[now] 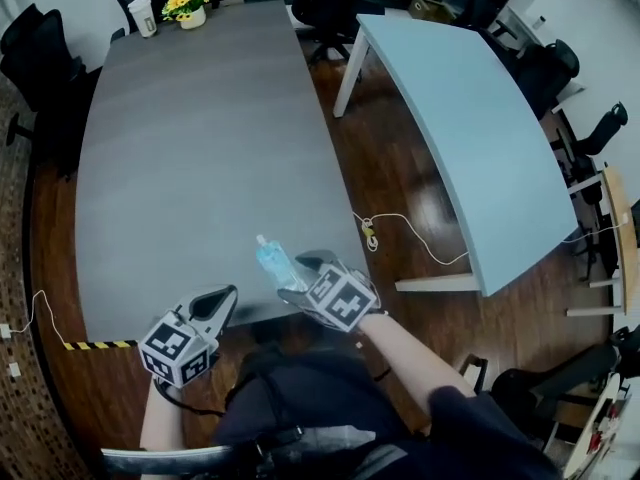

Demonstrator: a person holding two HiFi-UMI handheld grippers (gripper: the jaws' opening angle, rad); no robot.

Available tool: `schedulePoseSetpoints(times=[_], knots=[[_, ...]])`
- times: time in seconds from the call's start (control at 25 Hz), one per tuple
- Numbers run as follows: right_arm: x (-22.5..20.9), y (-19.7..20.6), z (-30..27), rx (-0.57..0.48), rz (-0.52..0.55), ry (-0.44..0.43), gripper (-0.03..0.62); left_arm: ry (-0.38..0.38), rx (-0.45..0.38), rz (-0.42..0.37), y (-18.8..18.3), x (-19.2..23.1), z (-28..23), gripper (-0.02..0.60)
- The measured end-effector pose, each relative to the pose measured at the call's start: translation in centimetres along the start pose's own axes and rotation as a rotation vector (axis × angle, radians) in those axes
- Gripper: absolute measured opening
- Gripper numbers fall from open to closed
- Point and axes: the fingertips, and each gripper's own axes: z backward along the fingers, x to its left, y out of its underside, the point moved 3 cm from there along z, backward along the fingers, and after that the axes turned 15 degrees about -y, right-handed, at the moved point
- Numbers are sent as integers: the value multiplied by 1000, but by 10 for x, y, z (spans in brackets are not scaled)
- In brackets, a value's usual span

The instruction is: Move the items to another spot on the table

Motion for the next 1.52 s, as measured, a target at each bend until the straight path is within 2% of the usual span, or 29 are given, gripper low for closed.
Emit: schedulePoseSetpoints(times=[0.24, 0.4, 0.6, 0.84, 0.96, 1.08, 1.2, 1.36, 1.52], knots=[[-19, 10, -27, 39, -105, 107, 322, 106, 46, -60, 19, -8, -20, 11], [-31, 24, -38, 100, -108, 163, 322, 146, 53, -89, 24, -16, -29, 11], [-38, 43, -51, 172, -132, 189, 322, 170, 65, -90, 27, -16, -31, 11], [-41, 53, -62, 202, -130, 220, 321, 149, 46, -28, 30, -5, -29, 11], [-36, 54, -61, 206, -114, 198, 256, 131, 51, -18, 35, -2, -28, 11], [-31, 55, -64, 207, -89, 179, 233, 113, 56, -23, 39, 2, -23, 11], [-18, 44, -74, 200, -34, 153, 214, 90, 39, 11, 38, 15, -14, 11], [-16, 38, -74, 171, -39, 171, 167, 59, 44, 62, 44, 28, -10, 11], [-17, 35, -72, 152, -41, 176, 135, 48, 64, 49, 49, 30, -13, 11]])
